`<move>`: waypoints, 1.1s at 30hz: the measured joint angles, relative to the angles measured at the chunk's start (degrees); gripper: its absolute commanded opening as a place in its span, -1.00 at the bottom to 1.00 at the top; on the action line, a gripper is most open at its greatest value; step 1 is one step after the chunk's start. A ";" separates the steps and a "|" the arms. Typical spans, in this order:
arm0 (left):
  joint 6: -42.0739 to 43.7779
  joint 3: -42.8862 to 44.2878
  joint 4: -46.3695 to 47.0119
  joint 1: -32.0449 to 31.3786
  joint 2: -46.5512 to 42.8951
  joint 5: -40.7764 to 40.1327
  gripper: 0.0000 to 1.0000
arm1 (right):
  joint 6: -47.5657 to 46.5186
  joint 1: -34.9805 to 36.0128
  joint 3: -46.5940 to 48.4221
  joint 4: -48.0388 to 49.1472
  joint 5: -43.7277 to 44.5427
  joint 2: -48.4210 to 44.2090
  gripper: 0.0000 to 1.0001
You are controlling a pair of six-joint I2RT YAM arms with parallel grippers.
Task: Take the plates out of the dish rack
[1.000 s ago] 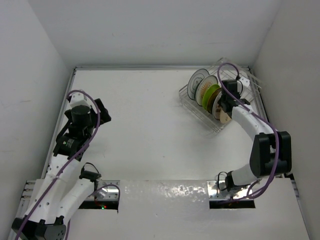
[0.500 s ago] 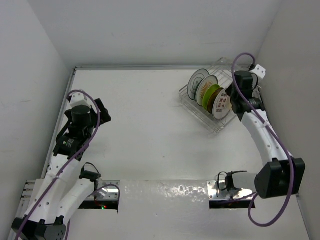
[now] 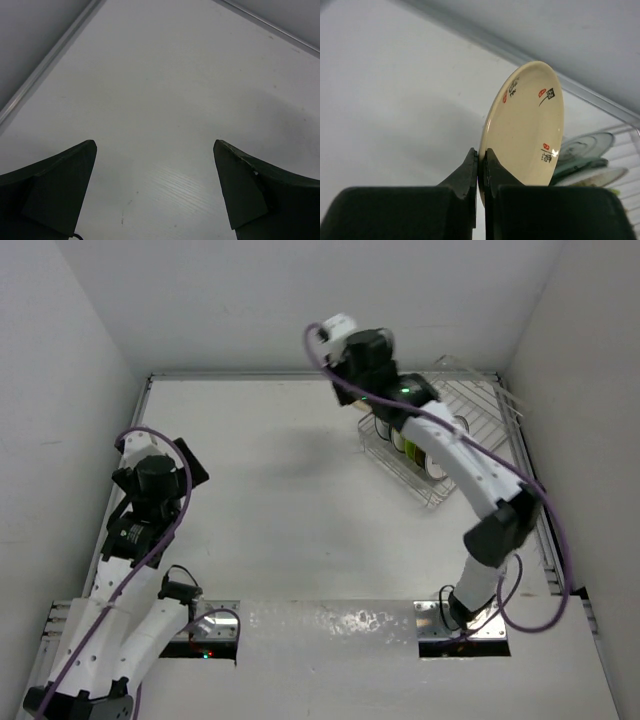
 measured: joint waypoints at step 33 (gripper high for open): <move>-3.15 1.14 -2.97 2.64 -1.68 -7.87 1.00 | -14.45 14.99 12.90 8.28 5.18 43.28 0.98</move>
